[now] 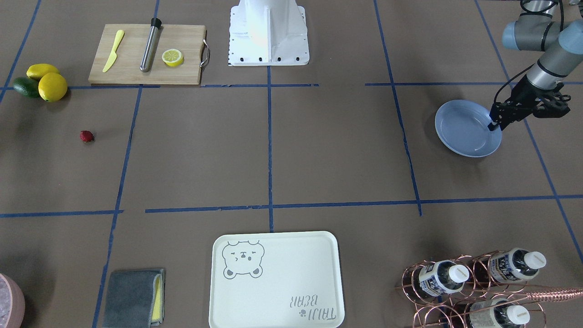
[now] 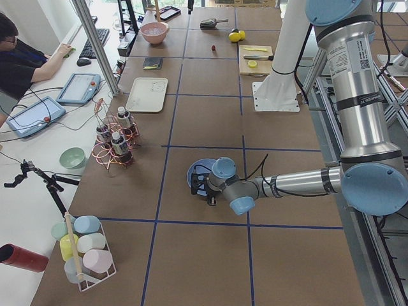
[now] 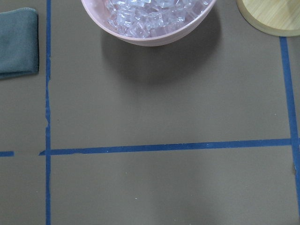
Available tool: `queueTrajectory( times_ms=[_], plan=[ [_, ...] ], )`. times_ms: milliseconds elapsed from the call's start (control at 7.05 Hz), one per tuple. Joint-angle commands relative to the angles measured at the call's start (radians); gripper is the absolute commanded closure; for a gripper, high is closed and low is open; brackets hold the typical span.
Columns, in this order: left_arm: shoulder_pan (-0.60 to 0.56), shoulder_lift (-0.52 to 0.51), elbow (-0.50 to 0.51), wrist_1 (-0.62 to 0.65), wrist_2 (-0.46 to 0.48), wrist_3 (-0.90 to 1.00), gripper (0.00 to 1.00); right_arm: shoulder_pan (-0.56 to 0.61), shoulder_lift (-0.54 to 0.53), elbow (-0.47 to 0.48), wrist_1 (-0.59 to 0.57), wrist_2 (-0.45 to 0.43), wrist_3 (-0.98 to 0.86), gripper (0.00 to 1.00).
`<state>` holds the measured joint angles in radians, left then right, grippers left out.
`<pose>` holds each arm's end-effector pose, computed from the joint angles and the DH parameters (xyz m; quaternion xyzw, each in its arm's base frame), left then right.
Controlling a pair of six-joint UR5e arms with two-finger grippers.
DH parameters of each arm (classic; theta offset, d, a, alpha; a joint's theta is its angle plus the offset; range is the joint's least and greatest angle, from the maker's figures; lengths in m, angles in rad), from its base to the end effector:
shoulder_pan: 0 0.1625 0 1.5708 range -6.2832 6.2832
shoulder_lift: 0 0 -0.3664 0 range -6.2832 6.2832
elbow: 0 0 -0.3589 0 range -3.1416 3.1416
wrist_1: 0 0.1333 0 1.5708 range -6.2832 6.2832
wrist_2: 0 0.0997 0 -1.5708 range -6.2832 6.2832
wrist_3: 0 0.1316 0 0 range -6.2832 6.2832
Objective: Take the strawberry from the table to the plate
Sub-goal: 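Lower the left gripper to the rim of the light blue plate and grasp it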
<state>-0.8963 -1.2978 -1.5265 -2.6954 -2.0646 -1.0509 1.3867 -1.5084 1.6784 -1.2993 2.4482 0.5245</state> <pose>0.1912 -0.3527 0.6354 0.0770 0.4355 -0.0725 0.8940 -0.0605 -0.5000 0.5009 0.0421 -0.4575 0.0580 0.8863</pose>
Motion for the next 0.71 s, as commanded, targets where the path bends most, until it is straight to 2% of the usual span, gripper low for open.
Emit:
queueTrajectory(
  times_ms=[0,142,284,426,568],
  plan=[
    [0.000,0.002,-0.001,-0.044,-0.008,-0.001,1.00,0.000,-0.001,0.004,0.000,0.000,0.000,0.00],
    [-0.009,0.003,-0.026,-0.044,-0.014,-0.001,1.00,0.000,-0.003,0.004,0.000,0.000,0.000,0.00],
    [-0.016,0.006,-0.079,-0.026,-0.063,-0.001,1.00,0.000,-0.007,0.006,0.000,0.000,0.000,0.00],
    [-0.047,0.015,-0.104,-0.020,-0.194,0.000,1.00,0.000,-0.019,0.014,0.002,-0.003,-0.001,0.00],
    [-0.178,0.008,-0.145,-0.003,-0.281,0.000,1.00,0.000,-0.019,0.020,0.002,-0.006,-0.003,0.00]
  ],
)
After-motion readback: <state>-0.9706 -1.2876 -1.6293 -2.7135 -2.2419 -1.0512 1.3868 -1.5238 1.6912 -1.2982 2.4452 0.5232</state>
